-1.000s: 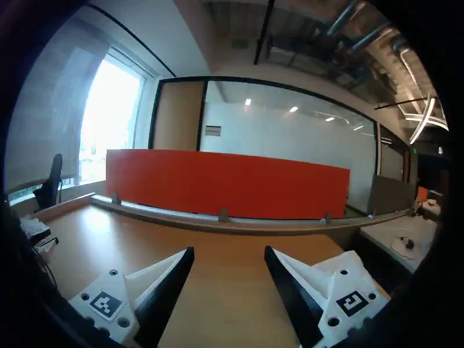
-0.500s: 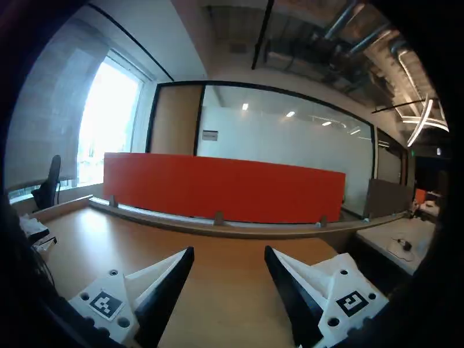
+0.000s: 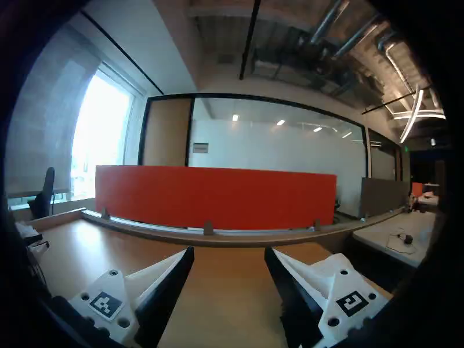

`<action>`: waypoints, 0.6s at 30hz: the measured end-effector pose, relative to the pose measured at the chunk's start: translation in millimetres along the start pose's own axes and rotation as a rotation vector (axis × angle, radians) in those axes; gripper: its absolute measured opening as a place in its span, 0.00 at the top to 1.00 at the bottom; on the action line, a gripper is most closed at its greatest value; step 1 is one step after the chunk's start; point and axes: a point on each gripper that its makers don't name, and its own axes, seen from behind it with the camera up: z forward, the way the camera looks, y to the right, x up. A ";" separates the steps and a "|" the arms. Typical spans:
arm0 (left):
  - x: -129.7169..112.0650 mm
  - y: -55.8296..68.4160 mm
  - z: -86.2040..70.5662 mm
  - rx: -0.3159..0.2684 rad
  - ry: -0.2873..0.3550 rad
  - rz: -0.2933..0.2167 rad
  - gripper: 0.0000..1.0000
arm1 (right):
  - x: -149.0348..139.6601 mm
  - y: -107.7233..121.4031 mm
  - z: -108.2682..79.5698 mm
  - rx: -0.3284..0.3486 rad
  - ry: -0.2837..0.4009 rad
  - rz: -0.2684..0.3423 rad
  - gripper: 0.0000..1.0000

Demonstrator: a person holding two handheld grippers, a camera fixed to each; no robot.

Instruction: Fold towel

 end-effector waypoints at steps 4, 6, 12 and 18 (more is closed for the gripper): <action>-0.6 0.4 0.3 0.000 0.000 0.000 0.21 | -15.2 4.9 -2.1 0.010 0.008 0.015 0.07; -1.1 0.3 0.4 0.000 0.000 0.000 0.21 | -24.9 8.7 -2.9 0.009 0.009 0.022 0.06; -1.8 0.8 0.9 0.000 0.001 0.000 0.21 | -57.5 18.5 -3.1 0.005 -0.004 0.039 0.07; -2.1 1.1 1.1 0.000 0.001 0.000 0.21 | -80.9 27.7 -1.4 -0.015 -0.021 0.063 0.06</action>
